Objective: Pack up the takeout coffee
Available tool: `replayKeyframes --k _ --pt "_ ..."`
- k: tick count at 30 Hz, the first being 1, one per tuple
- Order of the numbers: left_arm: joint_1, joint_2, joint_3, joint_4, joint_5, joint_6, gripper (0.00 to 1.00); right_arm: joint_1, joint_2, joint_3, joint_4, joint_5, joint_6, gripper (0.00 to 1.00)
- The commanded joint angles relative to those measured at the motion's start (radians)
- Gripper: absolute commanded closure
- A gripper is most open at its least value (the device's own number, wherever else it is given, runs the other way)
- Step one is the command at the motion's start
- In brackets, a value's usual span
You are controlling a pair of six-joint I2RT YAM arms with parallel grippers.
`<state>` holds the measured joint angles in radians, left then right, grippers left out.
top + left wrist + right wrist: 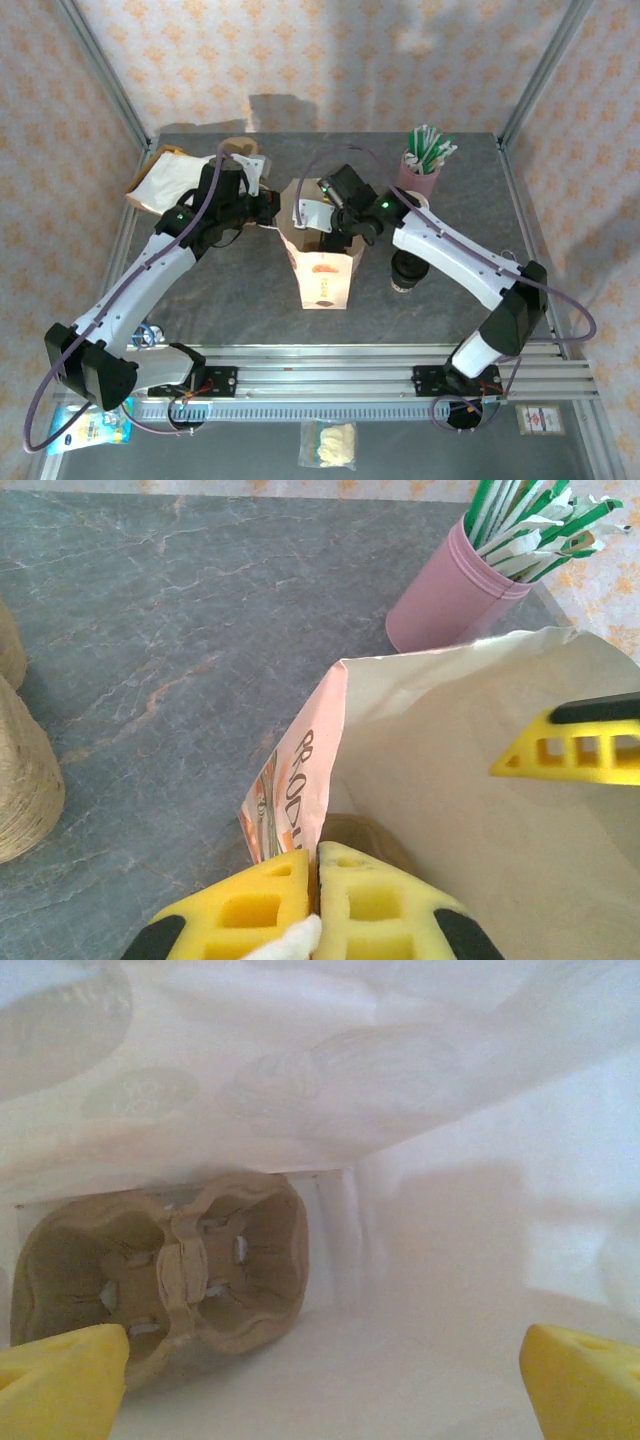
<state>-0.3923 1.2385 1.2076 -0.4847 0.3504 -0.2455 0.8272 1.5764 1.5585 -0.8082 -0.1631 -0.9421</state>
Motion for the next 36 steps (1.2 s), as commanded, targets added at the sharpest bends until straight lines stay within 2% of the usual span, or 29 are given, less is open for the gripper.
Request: replayKeyframes --k 1,7,12,16,18,20,26,36 --pt "0.010 -0.015 -0.022 0.006 -0.037 -0.011 1.00 -0.003 -0.059 0.040 0.033 -0.018 0.036 0.00" --pt "0.015 -0.030 -0.037 0.007 -0.045 -0.020 1.00 -0.008 -0.122 0.033 0.139 -0.014 0.116 0.00" --pt "0.017 -0.033 -0.019 -0.005 -0.047 -0.026 1.00 -0.017 -0.186 0.001 0.300 -0.003 0.274 0.00" --pt "0.020 -0.028 0.010 -0.010 -0.042 -0.039 1.00 -0.017 -0.256 -0.056 0.464 0.065 0.446 0.00" --pt "0.021 -0.026 0.021 -0.008 -0.040 -0.045 0.94 -0.017 -0.289 -0.080 0.534 0.131 0.553 0.00" --pt "0.024 -0.022 0.037 -0.006 -0.039 -0.053 0.81 -0.020 -0.309 -0.082 0.568 0.201 0.646 0.00" --pt "0.029 -0.008 0.100 -0.008 -0.042 -0.071 0.53 -0.021 -0.286 0.000 0.473 0.263 0.741 0.00" --pt "0.042 0.005 0.231 -0.033 -0.080 -0.085 0.35 -0.031 -0.248 0.087 0.383 0.384 0.922 0.00"
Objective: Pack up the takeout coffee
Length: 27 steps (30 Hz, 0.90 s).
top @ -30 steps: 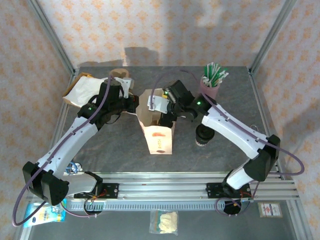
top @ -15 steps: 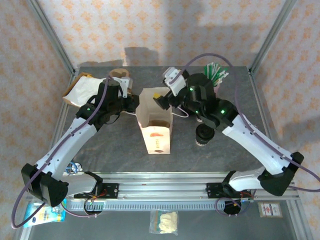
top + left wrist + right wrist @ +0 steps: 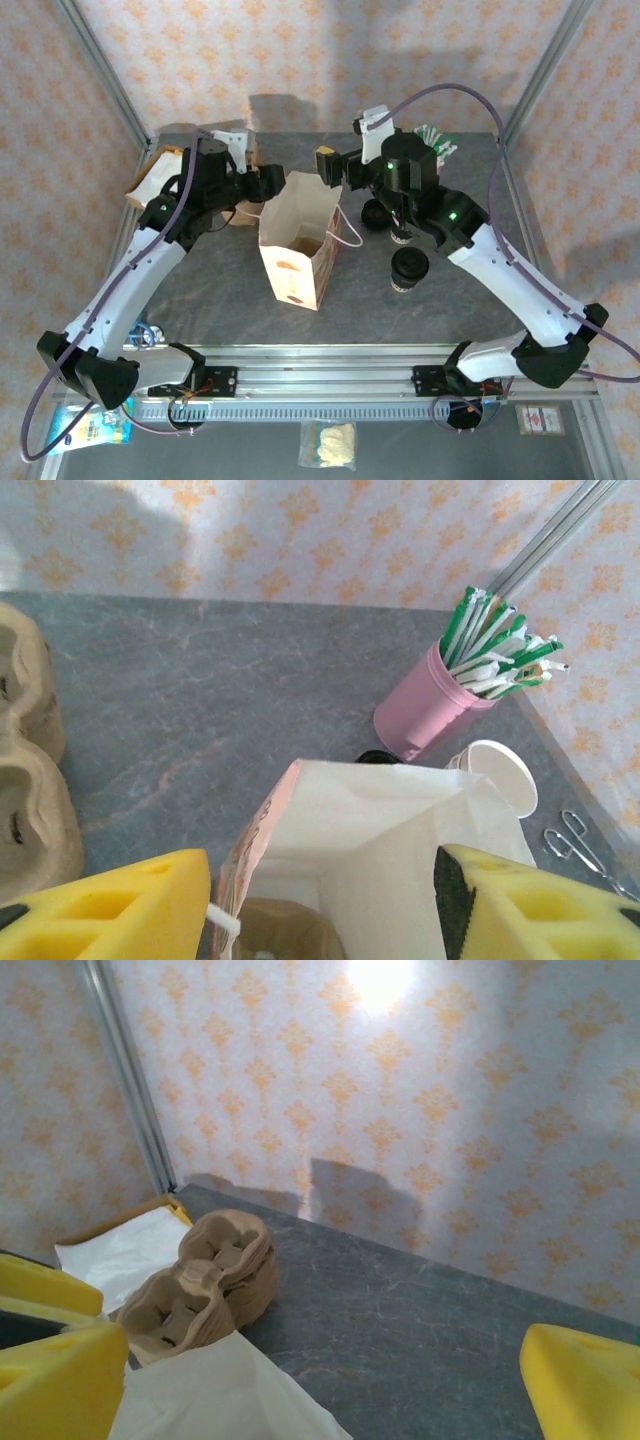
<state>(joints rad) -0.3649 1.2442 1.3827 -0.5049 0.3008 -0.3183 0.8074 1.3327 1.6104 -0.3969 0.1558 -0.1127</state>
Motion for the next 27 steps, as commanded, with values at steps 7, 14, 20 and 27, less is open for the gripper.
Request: replayKeyframes --k 7,14,20,27 --pt "0.043 0.008 0.077 -0.031 -0.023 -0.015 0.34 -0.013 0.022 0.070 -0.071 0.076 0.126 0.00" --pt "0.046 0.062 0.353 -0.276 -0.075 -0.070 0.35 -0.022 0.002 0.130 -0.105 0.075 0.265 0.06" --pt "-0.069 0.073 0.504 -0.486 -0.070 -0.138 0.36 -0.091 0.034 0.212 -0.303 0.048 0.524 0.23" --pt "-0.281 0.116 0.594 -0.606 -0.138 -0.332 0.41 -0.206 0.022 0.171 -0.387 -0.108 0.626 0.58"
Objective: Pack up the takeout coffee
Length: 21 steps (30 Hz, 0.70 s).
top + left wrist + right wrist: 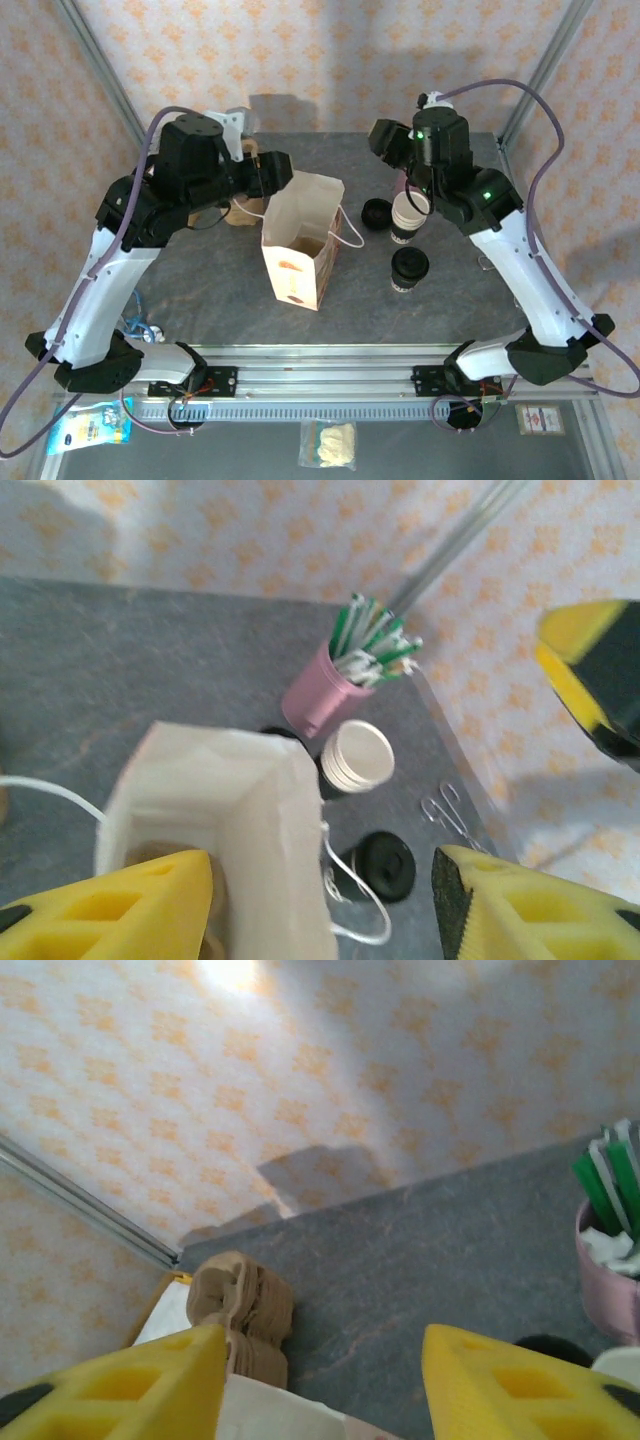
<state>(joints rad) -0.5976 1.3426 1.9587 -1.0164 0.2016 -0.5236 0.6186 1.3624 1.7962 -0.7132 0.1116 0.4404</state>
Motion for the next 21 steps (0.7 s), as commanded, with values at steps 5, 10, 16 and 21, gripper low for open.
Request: replayKeyframes --k 5,10,16,21 --pt "-0.131 -0.007 -0.099 -0.027 -0.013 -0.346 0.45 -0.024 -0.033 -0.059 -0.072 -0.071 0.052 0.78" --pt "-0.142 -0.086 -0.327 0.147 0.001 -0.601 0.66 -0.026 -0.064 -0.096 -0.062 -0.051 0.033 0.93" --pt "-0.160 -0.091 -0.443 0.247 -0.063 -0.866 1.00 -0.028 -0.098 -0.141 -0.049 0.039 0.022 1.00" --pt "-0.191 -0.008 -0.315 0.106 -0.215 -1.007 1.00 -0.028 -0.139 -0.205 -0.014 0.089 -0.007 1.00"
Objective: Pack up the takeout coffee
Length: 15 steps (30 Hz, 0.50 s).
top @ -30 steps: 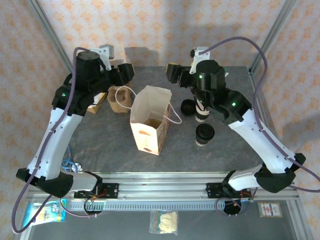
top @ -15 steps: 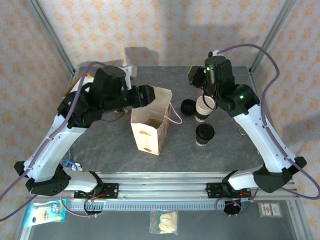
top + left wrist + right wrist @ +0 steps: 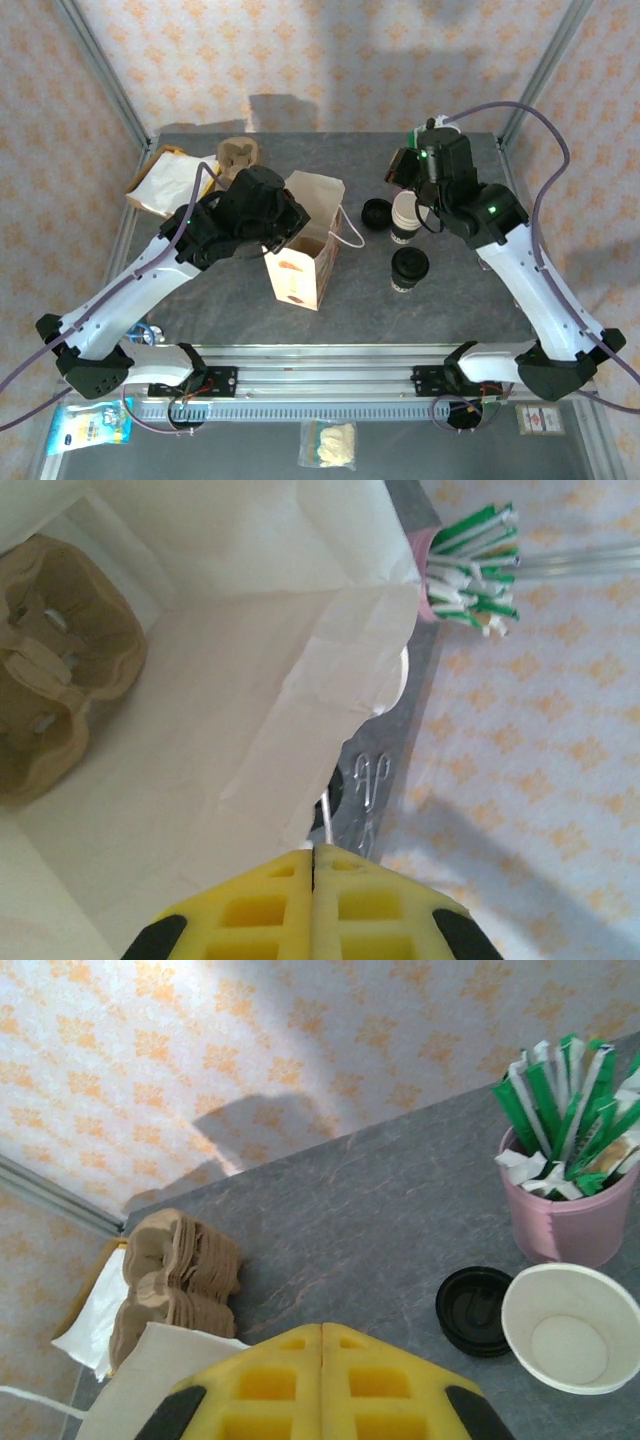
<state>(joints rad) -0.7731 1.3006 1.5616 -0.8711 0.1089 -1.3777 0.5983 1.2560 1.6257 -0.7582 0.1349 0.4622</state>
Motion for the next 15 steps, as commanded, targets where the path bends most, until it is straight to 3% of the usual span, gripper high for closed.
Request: replayKeyframes --k 1,4,7,10,15 --pt "-0.026 0.055 0.115 -0.077 -0.150 -0.179 1.00 -0.008 -0.038 -0.051 0.040 0.067 -0.032 1.00" --pt "-0.061 0.169 0.286 -0.280 -0.217 -0.299 1.00 -0.008 -0.067 -0.106 0.071 0.074 -0.038 1.00" --pt "-0.079 0.337 0.501 -0.490 -0.199 -0.394 1.00 -0.007 -0.107 -0.162 0.102 0.082 -0.043 1.00" --pt "-0.100 0.403 0.518 -0.492 -0.144 -0.519 1.00 -0.009 -0.139 -0.205 0.124 0.100 -0.050 1.00" --pt "-0.103 0.489 0.550 -0.494 -0.148 -0.568 1.00 -0.009 -0.175 -0.217 0.124 0.128 -0.079 1.00"
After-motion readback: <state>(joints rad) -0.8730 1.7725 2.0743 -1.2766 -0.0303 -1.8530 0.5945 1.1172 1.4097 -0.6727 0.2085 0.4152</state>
